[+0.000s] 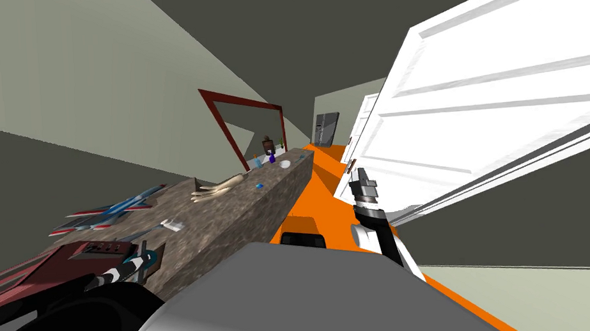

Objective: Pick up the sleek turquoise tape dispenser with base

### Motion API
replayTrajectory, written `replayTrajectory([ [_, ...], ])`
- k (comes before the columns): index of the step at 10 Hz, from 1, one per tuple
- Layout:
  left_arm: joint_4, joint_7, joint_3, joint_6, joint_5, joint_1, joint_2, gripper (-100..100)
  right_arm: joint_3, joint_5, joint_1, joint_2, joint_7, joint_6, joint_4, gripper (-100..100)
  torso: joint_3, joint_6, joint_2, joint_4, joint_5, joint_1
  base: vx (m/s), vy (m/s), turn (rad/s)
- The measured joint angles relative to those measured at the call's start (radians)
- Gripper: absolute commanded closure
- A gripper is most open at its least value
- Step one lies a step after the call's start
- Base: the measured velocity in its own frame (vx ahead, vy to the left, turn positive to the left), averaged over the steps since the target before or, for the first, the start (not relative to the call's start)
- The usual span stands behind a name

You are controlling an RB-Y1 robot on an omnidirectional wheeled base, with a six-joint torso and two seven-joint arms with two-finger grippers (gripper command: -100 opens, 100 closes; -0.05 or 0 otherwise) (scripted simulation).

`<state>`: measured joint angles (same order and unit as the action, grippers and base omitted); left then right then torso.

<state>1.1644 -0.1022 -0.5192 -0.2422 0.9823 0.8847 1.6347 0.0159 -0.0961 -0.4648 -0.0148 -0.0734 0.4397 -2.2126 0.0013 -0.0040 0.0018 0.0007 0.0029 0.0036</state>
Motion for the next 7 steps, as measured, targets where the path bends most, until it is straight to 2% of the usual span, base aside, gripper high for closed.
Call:
replayTrajectory([
  [2, 0.054, 0.001, 0.055, 0.051, -0.032, 0.008, 0.012, 100, 0.0, 0.0, 0.0, 0.0, 0.0, 0.0, 0.0, 0, 0.0, -0.001, 0.001, 0.0, 0.003, 0.001, 0.012, 0.029, 0.161],
  [3, 0.093, 0.004, 0.096, 0.082, -0.048, 0.019, 0.023, 100, 0.0, 0.0, 0.0, 0.0, 0.0, 0.0, 0.0, 0, 0.0, -0.002, 0.001, 0.0, 0.004, 0.002, 0.014, 0.022, 0.105],
  [4, 0.105, 0.024, 0.09, 0.094, -0.077, 0.003, 0.03, 100, 0.0, 0.0, 0.0, 0.0, 0.0, 0.0, 0.0, 0, 0.0, -0.001, 0.001, -0.001, 0.006, 0.002, 0.01, 0.032, 0.238],
  [5, 0.13, 0.063, 0.075, 0.122, -0.116, -0.043, 0.046, 100, 0.0, 0.0, 0.0, 0.0, 0.0, 0.0, 0.0, 0, 0.0, -0.002, 0.0, -0.001, 0.006, 0.003, 0.014, 0.023, 0.104],
  [6, 0.151, 0.071, 0.105, 0.14, -0.135, -0.027, 0.047, 100, 0.0, 0.0, 0.0, 0.0, 0.0, 0.0, 0.0, 0, 0.0, -0.002, 0.001, -0.001, 0.007, 0.003, 0.019, 0.036, 0.236],
  [7, 0.158, 0.106, 0.058, 0.152, -0.18, -0.093, 0.059, 100, 0.0, 0.0, 0.0, 0.0, 0.0, 0.0, 0.0, 0, 0.0, -0.003, 0.0, -0.001, 0.007, 0.005, 0.02, 0.028, 0.107],
])
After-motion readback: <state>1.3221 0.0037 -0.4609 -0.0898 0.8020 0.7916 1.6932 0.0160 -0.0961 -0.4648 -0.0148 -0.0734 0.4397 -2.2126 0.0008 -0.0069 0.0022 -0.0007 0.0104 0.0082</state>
